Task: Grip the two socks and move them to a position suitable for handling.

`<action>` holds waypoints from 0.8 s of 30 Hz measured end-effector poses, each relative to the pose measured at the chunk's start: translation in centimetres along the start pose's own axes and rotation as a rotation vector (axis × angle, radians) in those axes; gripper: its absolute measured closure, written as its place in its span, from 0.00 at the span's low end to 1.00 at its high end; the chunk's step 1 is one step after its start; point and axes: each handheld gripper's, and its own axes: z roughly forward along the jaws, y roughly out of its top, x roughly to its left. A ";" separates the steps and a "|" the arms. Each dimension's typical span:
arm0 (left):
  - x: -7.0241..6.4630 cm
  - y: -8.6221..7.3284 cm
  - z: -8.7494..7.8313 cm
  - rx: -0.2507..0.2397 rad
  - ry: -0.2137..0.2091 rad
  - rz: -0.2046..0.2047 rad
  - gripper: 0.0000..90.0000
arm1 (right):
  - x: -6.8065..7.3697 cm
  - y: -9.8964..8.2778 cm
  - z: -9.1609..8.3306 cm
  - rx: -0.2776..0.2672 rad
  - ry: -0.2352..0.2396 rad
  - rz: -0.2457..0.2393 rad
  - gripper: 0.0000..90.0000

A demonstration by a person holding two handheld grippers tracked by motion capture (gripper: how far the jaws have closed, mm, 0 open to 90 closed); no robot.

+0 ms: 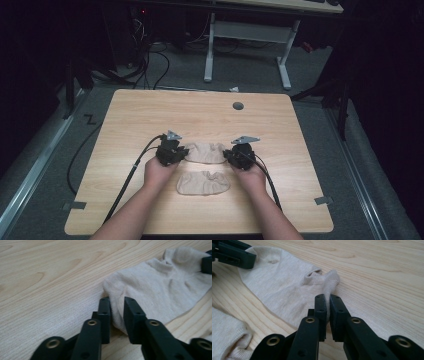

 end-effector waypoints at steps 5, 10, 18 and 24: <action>-0.2 -0.4 -0.2 -0.022 0.017 0.015 0.95 | 0.2 0.0 0.1 0.004 0.004 -0.013 0.91; -0.4 -0.4 -0.3 -0.029 0.025 0.029 0.96 | 0.4 -0.1 0.3 0.011 -0.037 -0.019 0.90; -0.5 -0.6 -0.8 -0.047 0.018 0.041 0.97 | 0.4 -0.1 0.4 0.023 -0.031 -0.017 0.96; -0.9 -0.7 -1.8 -0.076 0.015 0.047 0.98 | 0.5 0.1 -0.4 -0.010 -0.019 -0.011 0.96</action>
